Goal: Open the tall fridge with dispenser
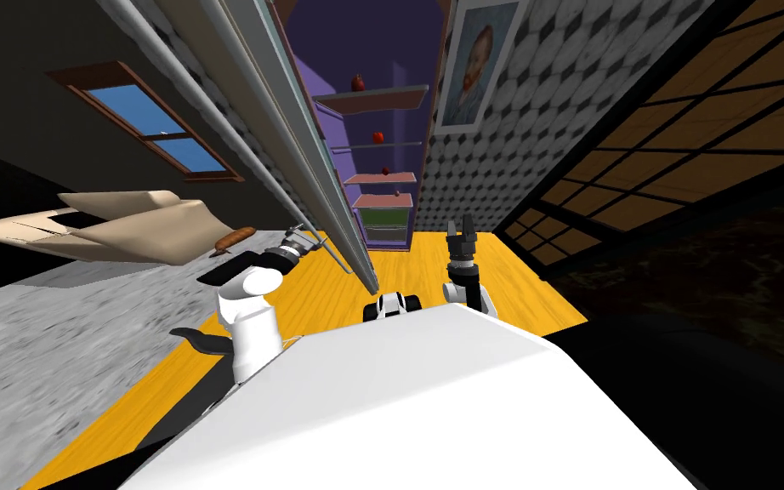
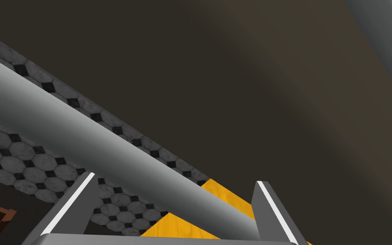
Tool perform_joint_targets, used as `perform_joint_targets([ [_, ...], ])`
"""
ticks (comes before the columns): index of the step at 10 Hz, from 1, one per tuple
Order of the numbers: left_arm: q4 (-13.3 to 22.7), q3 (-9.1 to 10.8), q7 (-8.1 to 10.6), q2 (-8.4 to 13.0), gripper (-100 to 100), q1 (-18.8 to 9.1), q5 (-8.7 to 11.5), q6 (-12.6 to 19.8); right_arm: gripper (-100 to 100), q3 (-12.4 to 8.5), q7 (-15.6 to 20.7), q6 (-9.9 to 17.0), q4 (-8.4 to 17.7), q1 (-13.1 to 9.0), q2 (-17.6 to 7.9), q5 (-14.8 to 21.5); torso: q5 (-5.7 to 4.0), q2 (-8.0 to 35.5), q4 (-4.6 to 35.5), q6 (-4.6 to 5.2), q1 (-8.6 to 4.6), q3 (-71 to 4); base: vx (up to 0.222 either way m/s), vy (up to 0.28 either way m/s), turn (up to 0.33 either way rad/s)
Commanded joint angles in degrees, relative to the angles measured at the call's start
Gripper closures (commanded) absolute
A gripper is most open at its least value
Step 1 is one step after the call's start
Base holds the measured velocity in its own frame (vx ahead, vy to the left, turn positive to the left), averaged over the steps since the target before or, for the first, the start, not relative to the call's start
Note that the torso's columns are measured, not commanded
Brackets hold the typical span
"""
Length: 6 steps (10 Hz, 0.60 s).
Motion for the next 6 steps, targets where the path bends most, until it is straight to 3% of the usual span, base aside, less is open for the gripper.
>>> perform_joint_targets([
  [1,2.7,3.31,0.53,1.4,-100,-3.1,1.1,1.3,0,0.0,0.0,0.0,0.0,0.0,0.0,0.0,0.00,0.1,0.0,-0.01,-0.04,0.0,-0.076,-0.049,-0.098],
  [2,2.0,2.98,0.91,1.4,-100,-2.7,0.9,1.7,0,0.0,0.0,0.0,0.0,0.0,0.0,0.0,0.00,0.0,0.0,-0.02,0.00,0.0,-0.025,-0.016,-0.011],
  [3,2.1,3.06,0.91,1.4,0,-2.8,0.9,1.7,0,0.0,0.0,0.0,0.0,0.0,0.0,0.0,0.03,-0.1,0.0,-0.04,0.09,0.0,-0.007,-0.005,0.002],
  [6,2.0,3.04,0.91,1.4,0,-2.8,0.9,1.7,0,0.0,0.0,0.0,0.0,0.0,0.0,0.0,0.01,0.0,0.0,-0.02,0.02,0.0,0.000,0.000,0.000],
])
